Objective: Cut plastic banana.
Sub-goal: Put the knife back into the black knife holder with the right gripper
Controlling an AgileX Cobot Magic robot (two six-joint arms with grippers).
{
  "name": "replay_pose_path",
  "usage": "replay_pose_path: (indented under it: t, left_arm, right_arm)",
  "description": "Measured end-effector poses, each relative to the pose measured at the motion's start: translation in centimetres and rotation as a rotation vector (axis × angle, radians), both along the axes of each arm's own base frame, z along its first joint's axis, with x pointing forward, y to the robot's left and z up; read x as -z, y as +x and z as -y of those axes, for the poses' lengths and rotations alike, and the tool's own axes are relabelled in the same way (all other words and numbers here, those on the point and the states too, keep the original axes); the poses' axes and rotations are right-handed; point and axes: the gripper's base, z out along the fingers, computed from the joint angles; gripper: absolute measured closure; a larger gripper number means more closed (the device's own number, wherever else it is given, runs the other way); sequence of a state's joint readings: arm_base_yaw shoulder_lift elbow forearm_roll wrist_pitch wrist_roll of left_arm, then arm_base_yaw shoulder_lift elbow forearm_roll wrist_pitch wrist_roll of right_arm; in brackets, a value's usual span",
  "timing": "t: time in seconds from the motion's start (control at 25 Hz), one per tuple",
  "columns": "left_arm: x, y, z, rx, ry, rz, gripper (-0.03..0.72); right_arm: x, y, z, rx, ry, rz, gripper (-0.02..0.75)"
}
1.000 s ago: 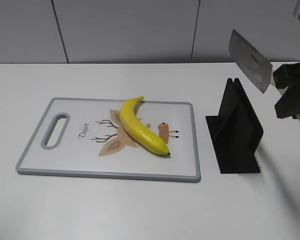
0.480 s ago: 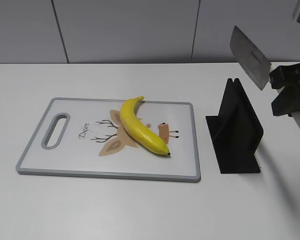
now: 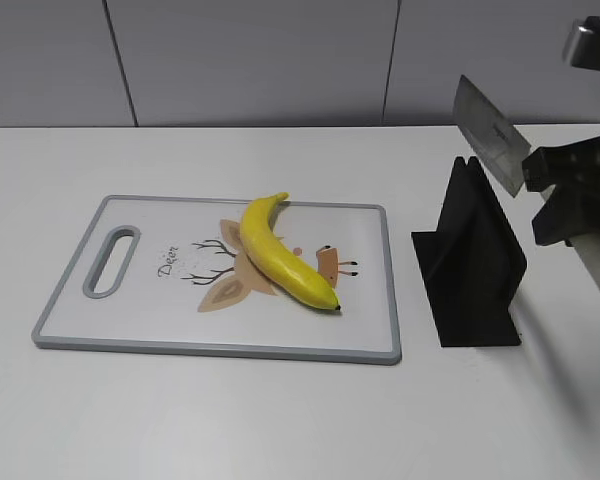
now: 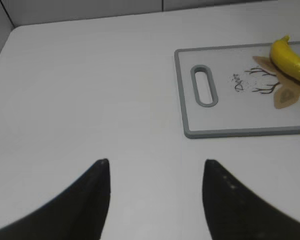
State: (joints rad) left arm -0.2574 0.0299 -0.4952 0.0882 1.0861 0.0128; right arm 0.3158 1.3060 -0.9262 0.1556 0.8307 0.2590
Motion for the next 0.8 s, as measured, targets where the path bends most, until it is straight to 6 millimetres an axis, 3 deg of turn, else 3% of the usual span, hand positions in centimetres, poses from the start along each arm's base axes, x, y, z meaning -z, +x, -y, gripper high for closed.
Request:
replay_pose_path:
  t: [0.48, 0.8]
  left_arm:
    - [0.1, -0.5, 0.0, 0.013, -0.008, 0.027, 0.135]
    - [0.1, -0.5, 0.0, 0.014, -0.006, 0.027, 0.144]
  right_arm:
    - [1.7, 0.8, -0.2, -0.001, -0.025, -0.069, 0.561]
    - [4.1, -0.4, 0.1, 0.006, -0.041, -0.127, 0.561]
